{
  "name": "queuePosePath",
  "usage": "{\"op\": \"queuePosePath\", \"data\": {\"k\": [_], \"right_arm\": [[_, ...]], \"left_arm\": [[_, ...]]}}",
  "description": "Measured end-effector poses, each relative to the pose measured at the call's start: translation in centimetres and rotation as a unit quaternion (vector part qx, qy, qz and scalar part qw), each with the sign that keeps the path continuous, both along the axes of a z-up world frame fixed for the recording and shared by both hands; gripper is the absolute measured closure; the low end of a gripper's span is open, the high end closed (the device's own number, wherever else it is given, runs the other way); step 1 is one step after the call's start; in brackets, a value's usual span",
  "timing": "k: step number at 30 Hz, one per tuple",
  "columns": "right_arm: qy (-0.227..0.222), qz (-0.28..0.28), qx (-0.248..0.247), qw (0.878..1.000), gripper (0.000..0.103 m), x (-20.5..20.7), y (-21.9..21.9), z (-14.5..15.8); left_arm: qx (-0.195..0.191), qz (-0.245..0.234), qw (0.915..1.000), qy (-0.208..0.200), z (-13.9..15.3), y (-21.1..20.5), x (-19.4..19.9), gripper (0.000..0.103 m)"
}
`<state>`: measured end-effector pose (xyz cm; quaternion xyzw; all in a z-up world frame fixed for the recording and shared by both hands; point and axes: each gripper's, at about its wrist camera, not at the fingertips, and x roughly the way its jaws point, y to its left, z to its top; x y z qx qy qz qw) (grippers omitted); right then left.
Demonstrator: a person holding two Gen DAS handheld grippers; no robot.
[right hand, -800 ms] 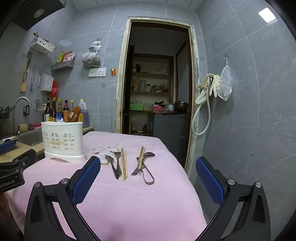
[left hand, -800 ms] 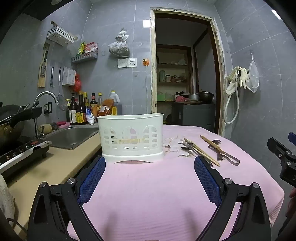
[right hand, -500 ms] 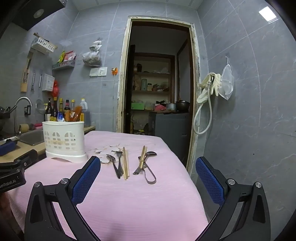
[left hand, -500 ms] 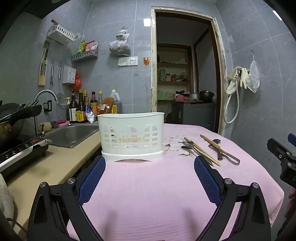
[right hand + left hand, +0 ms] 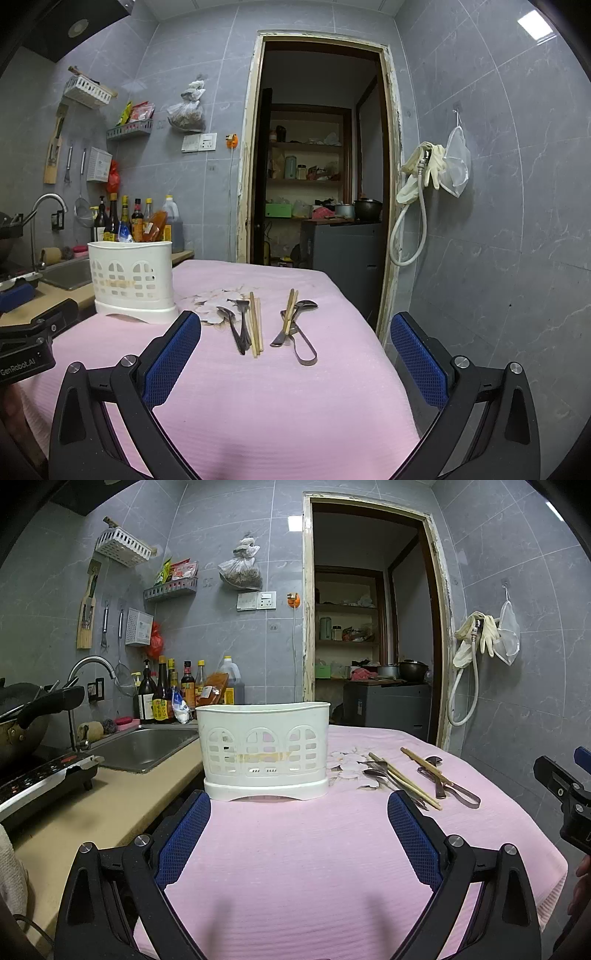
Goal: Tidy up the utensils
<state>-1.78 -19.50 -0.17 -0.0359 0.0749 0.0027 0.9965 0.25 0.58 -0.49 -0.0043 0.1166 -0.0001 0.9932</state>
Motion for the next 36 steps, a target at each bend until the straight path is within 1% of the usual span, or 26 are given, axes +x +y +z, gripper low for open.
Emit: {"op": "queuePosePath", "data": {"k": [36], "right_arm": [[0.005, 0.007, 0.004, 1.0, 0.0, 0.39, 0.54, -0.24]], "left_arm": [[-0.001, 0.001, 1.0, 0.002, -0.29, 0.34, 0.02, 0.009]]}}
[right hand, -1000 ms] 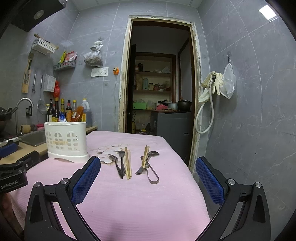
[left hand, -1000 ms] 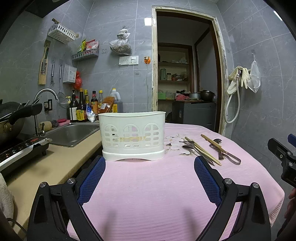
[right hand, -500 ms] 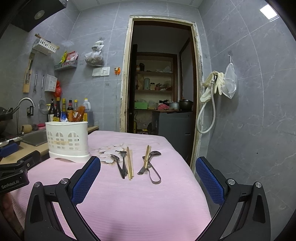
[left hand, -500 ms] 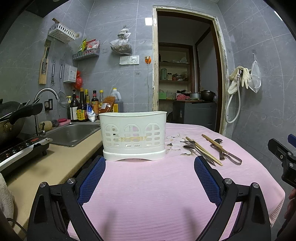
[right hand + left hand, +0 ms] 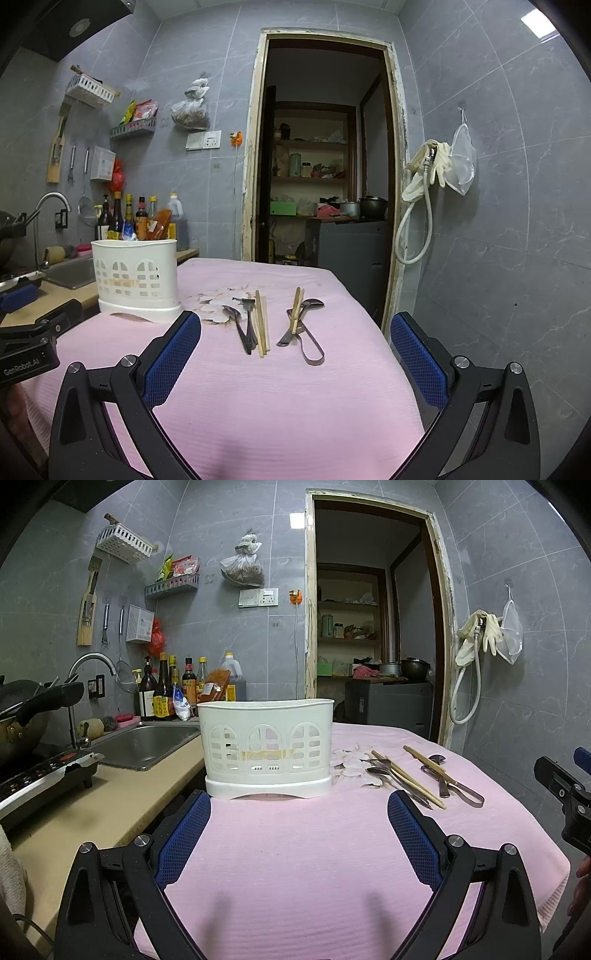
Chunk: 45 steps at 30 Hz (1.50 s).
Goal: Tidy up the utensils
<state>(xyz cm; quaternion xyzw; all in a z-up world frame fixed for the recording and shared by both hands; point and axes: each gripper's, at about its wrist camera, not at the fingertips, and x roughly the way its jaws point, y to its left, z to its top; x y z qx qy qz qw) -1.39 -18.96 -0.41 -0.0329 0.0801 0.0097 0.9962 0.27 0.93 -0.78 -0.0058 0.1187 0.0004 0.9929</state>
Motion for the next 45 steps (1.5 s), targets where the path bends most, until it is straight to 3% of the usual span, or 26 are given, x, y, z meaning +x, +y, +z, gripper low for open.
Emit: {"op": "queuePosePath", "data": {"k": [29, 45], "right_arm": [[0.007, 0.001, 0.001, 1.0, 0.0, 0.0, 0.3, -0.4], [0.047, -0.005, 0.009, 0.999, 0.0, 1.6, -0.5, -0.7]], "left_arm": [[-0.001, 0.001, 1.0, 0.005, -0.7, 0.4, -0.2, 0.009], [0.006, 0.007, 0.9999, 0.015, -0.1, 0.0, 1.4, 0.009]]}}
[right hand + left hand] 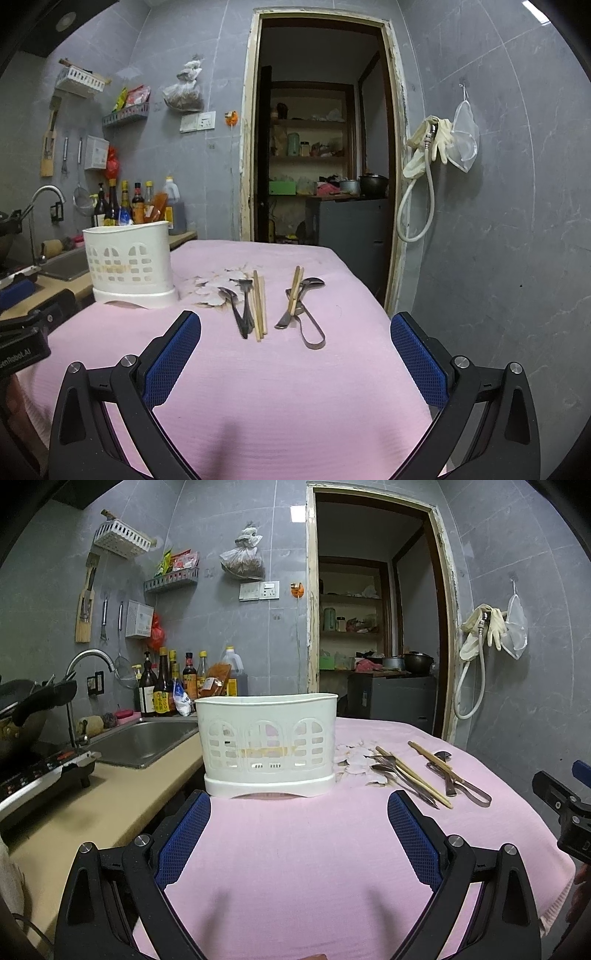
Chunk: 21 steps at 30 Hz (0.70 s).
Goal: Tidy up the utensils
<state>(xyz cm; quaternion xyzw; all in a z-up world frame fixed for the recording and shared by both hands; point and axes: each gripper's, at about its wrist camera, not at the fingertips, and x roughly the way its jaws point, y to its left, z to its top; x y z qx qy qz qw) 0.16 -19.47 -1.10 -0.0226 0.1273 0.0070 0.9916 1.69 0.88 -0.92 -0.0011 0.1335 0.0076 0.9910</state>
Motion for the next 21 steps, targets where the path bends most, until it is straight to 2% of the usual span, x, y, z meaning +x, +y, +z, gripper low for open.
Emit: {"op": "queuePosePath", "data": {"k": [5, 9, 21], "right_arm": [[0.0, -0.005, -0.003, 1.0, 0.0, 0.5, -0.5, 0.4], [0.0, -0.005, -0.003, 1.0, 0.0, 1.0, -1.0, 0.7], [0.001, 0.002, -0.02, 1.0, 0.0, 4.0, -2.1, 1.3]], "left_arm": [[0.006, 0.004, 1.0, -0.002, 0.6, -0.2, 0.8, 0.009], [0.002, 0.004, 0.9999, 0.012, 0.9, -0.5, 2.0, 0.009], [0.018, -0.033, 0.9989, 0.027, 2.8, -2.9, 6.2, 0.009]]}}
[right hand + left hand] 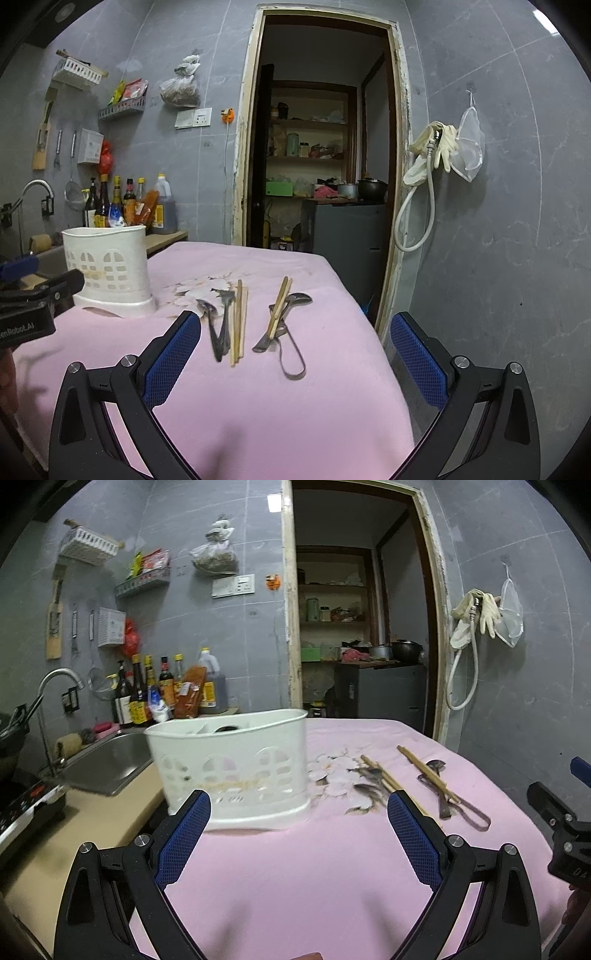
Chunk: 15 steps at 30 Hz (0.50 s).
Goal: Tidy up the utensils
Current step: 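Lower the left tool to a metal spoon while the right tool approaches another spoon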
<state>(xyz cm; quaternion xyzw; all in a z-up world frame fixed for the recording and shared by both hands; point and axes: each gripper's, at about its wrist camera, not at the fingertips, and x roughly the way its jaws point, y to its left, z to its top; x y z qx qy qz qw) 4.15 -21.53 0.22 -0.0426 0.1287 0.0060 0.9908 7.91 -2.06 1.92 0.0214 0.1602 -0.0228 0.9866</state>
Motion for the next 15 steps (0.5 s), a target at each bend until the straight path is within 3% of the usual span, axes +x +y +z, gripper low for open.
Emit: {"op": "queuePosePath", "data": {"k": [9, 15], "right_arm": [[0.009, -0.005, -0.021, 1.0, 0.0, 3.7, -1.3, 0.3], [0.02, -0.004, -0.026, 0.999, 0.0, 5.8, -2.6, 0.1]], "left_arm": [[0.028, -0.016, 0.9995, 0.005, 0.8, -2.4, 4.1, 0.009], [0.025, -0.046, 0.9978, 0.042, 0.2, -3.6, 6.9, 0.009]]}}
